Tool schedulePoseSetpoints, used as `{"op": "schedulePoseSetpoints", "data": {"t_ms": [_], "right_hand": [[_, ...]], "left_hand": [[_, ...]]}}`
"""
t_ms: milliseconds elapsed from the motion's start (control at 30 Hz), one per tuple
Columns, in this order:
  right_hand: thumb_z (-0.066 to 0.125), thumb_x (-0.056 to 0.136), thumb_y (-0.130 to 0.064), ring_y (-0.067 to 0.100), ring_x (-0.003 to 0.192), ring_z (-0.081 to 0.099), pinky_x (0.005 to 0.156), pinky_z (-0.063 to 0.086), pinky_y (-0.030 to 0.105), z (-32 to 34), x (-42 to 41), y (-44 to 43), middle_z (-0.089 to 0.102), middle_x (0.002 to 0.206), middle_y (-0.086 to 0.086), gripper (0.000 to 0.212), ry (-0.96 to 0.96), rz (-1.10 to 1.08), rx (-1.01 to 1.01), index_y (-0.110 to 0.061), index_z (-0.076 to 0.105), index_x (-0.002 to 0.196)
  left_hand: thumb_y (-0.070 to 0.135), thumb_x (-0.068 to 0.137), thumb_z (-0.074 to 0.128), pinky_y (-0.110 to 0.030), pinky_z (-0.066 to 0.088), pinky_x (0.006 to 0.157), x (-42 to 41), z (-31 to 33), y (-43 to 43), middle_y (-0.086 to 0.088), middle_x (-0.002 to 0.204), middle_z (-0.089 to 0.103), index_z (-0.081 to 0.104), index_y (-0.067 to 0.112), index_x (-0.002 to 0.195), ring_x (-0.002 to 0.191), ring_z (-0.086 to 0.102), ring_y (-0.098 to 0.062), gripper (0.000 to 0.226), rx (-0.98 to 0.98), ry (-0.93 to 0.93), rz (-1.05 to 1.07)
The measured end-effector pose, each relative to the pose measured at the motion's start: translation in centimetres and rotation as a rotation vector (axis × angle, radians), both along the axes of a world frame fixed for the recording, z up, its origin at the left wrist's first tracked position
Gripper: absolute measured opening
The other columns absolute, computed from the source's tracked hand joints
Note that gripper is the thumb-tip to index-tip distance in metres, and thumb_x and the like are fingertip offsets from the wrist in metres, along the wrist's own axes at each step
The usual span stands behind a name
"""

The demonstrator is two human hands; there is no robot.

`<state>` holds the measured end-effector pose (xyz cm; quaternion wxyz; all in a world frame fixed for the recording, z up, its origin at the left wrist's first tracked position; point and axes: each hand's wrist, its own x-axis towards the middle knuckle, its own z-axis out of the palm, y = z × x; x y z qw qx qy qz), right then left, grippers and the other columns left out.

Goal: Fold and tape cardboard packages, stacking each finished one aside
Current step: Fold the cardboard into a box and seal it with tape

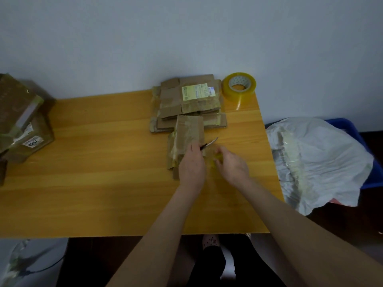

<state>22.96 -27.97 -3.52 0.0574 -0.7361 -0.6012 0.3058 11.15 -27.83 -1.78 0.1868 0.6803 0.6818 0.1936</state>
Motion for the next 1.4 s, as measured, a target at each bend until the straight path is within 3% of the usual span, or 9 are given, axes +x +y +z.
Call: {"op": "schedulePoseSetpoints", "data": {"t_ms": [167,400,533,733,867,967,1133,1300,1400], "right_hand": [[0.049,0.098,-0.035,0.027,0.095,0.063,0.077,0.053,0.039,0.3,1.1,0.1,0.064,0.113,0.006,0.047,-0.068,0.053,-0.016,-0.036,0.031,0.141],[0.043,0.100,-0.036,0.027,0.108,0.059,0.090,0.040,0.037,1.1,2.0,1.3,0.066,0.114,0.006,0.032,-0.150,0.134,-0.018,-0.038,0.045,0.132],[0.042,0.100,-0.043,0.025,0.099,0.061,0.081,0.044,0.035,1.6,1.7,1.3,0.067,0.107,0.003,0.028,-0.151,0.099,0.001,-0.036,0.053,0.125],[0.045,0.098,-0.047,0.022,0.086,0.063,0.070,0.052,0.035,2.7,1.4,1.6,0.067,0.092,0.002,0.028,-0.135,0.002,0.036,-0.032,0.061,0.115],[0.045,0.097,-0.050,0.022,0.088,0.064,0.066,0.048,0.031,3.3,1.5,1.8,0.069,0.094,0.001,0.029,-0.155,-0.017,0.032,-0.032,0.063,0.112],[0.045,0.097,-0.050,0.022,0.092,0.064,0.065,0.043,0.028,3.6,1.4,2.1,0.069,0.098,0.001,0.030,-0.176,-0.014,0.025,-0.031,0.063,0.112],[0.044,0.098,-0.048,0.023,0.091,0.064,0.064,0.045,0.029,3.5,1.4,2.0,0.069,0.098,0.002,0.030,-0.171,-0.013,0.016,-0.030,0.063,0.112],[0.042,0.099,-0.046,0.023,0.089,0.064,0.066,0.048,0.031,3.3,1.5,1.8,0.069,0.096,0.002,0.031,-0.165,0.014,0.002,-0.027,0.064,0.110],[0.042,0.100,-0.046,0.020,0.081,0.060,0.061,0.043,0.029,3.3,1.4,1.8,0.067,0.093,0.001,0.028,-0.145,0.026,0.004,-0.029,0.062,0.110]], "left_hand": [[0.006,0.099,0.042,-0.031,0.047,0.076,-2.9,-2.0,0.4,-0.008,0.113,0.061,0.050,0.011,0.126,0.096,0.058,-0.022,0.029,-0.050,-0.011,0.073],[0.001,0.097,0.040,-0.033,0.050,0.079,-3.2,-2.8,0.7,-0.007,0.121,0.059,0.046,0.011,0.133,0.099,0.058,-0.022,0.038,-0.054,0.012,0.058],[0.003,0.098,0.043,-0.031,0.048,0.076,-3.2,-2.6,0.7,-0.006,0.116,0.062,0.049,0.010,0.130,0.097,0.059,-0.022,0.034,-0.034,0.022,0.071],[0.006,0.096,0.048,-0.025,0.038,0.071,-3.3,-0.8,0.5,-0.008,0.101,0.060,0.060,0.006,0.107,0.089,0.054,-0.022,0.016,0.067,0.013,0.051],[0.013,0.097,0.050,-0.027,0.046,0.057,-2.8,0.2,-1.5,-0.007,0.098,0.061,0.061,0.008,0.114,0.073,0.059,-0.021,0.021,0.125,0.054,-0.009],[0.010,0.095,0.054,-0.017,0.036,0.050,-2.1,0.4,-4.0,-0.005,0.095,0.059,0.056,0.012,0.129,0.058,0.048,-0.011,0.034,0.087,0.106,-0.041],[0.013,0.100,0.041,-0.024,0.039,0.058,-0.7,0.5,-5.1,-0.003,0.107,0.048,0.026,0.029,0.149,0.067,0.048,-0.015,0.054,-0.146,0.211,-0.026],[0.013,0.101,0.039,-0.024,0.038,0.061,-0.2,-0.1,-5.3,-0.004,0.112,0.047,0.022,0.030,0.150,0.070,0.046,-0.014,0.055,-0.198,0.262,-0.010],[0.012,0.101,0.038,-0.026,0.043,0.062,-0.2,-0.5,-5.0,-0.005,0.113,0.048,0.022,0.030,0.150,0.071,0.049,-0.016,0.055,-0.221,0.268,-0.005]]}}
